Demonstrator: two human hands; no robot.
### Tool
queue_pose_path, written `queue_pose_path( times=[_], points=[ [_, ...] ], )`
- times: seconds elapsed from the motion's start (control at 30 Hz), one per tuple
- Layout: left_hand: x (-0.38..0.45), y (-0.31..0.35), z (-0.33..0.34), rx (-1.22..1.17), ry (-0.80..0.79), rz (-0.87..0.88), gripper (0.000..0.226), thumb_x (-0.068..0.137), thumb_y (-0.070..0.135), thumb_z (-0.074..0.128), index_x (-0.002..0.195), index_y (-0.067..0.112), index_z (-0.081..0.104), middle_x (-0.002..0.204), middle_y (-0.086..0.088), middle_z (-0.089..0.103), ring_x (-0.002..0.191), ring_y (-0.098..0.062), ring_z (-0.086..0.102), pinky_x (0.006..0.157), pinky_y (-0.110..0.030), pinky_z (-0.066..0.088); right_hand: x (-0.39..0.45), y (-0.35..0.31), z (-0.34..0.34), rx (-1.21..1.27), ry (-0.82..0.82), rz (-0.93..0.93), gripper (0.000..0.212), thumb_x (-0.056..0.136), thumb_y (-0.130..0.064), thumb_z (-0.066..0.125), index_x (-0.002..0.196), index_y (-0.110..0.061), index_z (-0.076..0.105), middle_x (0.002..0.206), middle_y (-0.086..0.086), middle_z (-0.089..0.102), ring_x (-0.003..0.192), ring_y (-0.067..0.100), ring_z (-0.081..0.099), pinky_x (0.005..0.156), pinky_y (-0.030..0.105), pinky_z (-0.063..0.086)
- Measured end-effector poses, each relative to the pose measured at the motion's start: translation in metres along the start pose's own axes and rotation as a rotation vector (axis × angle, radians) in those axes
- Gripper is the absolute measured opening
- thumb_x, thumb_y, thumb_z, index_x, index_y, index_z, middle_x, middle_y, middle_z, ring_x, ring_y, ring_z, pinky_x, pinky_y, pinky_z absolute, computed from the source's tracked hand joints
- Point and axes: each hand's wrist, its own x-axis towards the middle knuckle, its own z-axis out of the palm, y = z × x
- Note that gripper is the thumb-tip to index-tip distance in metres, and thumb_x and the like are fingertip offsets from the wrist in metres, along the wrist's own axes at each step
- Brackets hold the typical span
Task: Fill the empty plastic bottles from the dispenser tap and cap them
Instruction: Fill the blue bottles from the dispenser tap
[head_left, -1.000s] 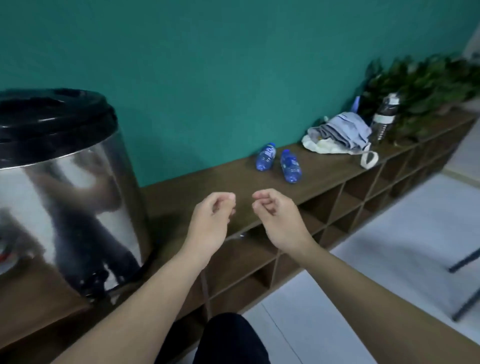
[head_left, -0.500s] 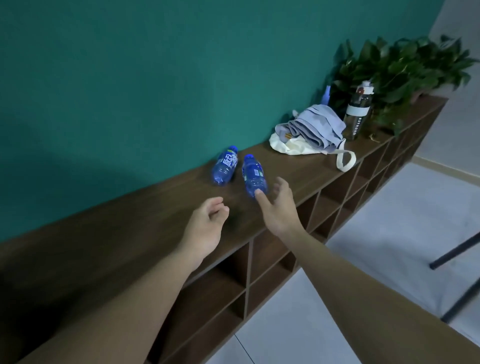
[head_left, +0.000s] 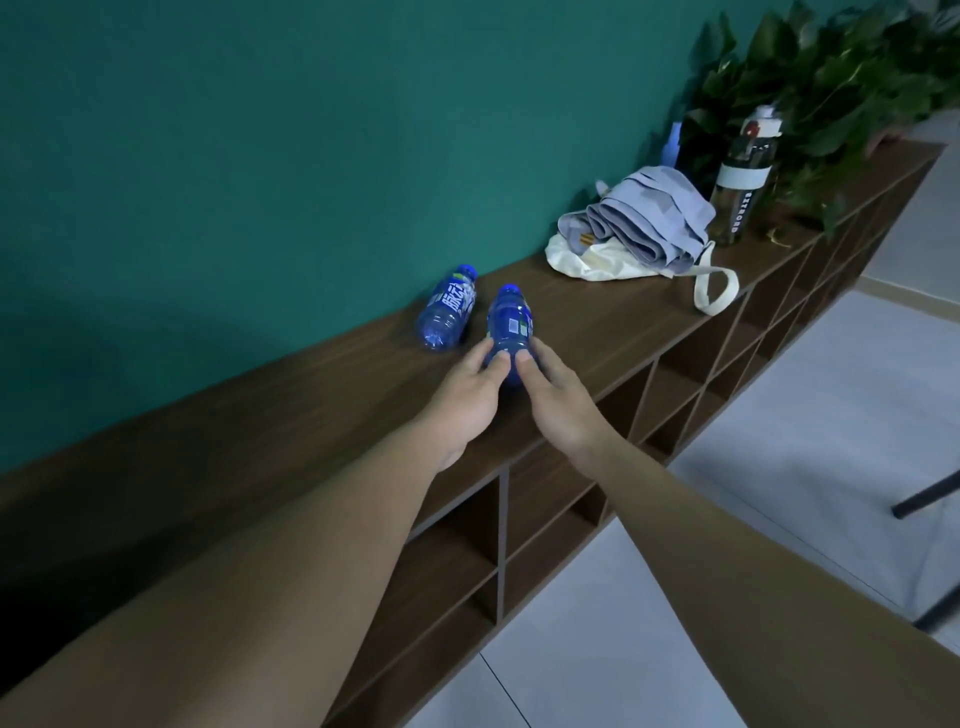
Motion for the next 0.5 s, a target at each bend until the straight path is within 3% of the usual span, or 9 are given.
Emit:
queue_pose_path(
  times=[0.1, 0.2, 0.37, 0.5],
  points=[
    [-0.021, -0.001, -0.003, 0.015, 0.161, 0.014, 0.034, 0.117, 0.038, 0.056, 0.149, 0.027, 0.065, 0.137, 0.014, 0.068, 0.130, -0.006, 0.063, 0.114, -0.031, 0.048, -0.022, 0.004, 0.011, 0.086, 0.171, 0.037, 0.040, 0.115, -0.053, 0.049, 0.132, -0.026, 0.073, 0.117, -0.010, 0.077, 0.113, 0.005, 0.071, 0.111, 0.046, 0.055],
    [-0.049, -0.011, -0.009, 0.060, 0.277, 0.011, 0.029, 0.115, 0.041, 0.060, 0.138, 0.026, 0.070, 0.133, 0.009, 0.072, 0.121, -0.008, 0.067, 0.110, -0.035, 0.054, -0.048, 0.005, 0.028, 0.244, 0.326, 0.142, 0.045, 0.109, -0.060, 0.057, 0.101, -0.021, 0.078, 0.095, 0.001, 0.081, 0.094, 0.021, 0.079, 0.096, 0.057, 0.063],
    [-0.093, -0.023, -0.030, 0.050, 0.377, 0.001, 0.020, 0.114, 0.037, 0.063, 0.119, 0.024, 0.076, 0.114, 0.009, 0.076, 0.103, -0.004, 0.071, 0.084, -0.021, 0.053, -0.080, -0.003, 0.059, 0.209, 0.325, 0.231, 0.047, 0.087, -0.070, 0.079, 0.104, -0.027, 0.077, 0.098, -0.006, 0.082, 0.091, 0.012, 0.081, 0.090, 0.049, 0.067],
    [-0.126, -0.028, -0.056, -0.019, 0.416, -0.029, 0.010, 0.110, 0.032, 0.072, 0.110, 0.024, 0.077, 0.106, 0.007, 0.079, 0.099, -0.014, 0.077, 0.090, -0.036, 0.064, -0.110, -0.017, 0.080, 0.260, 0.254, 0.283, 0.046, 0.080, -0.054, 0.094, 0.113, -0.032, 0.070, 0.116, -0.007, 0.075, 0.104, 0.015, 0.079, 0.094, 0.044, 0.066]
  ],
)
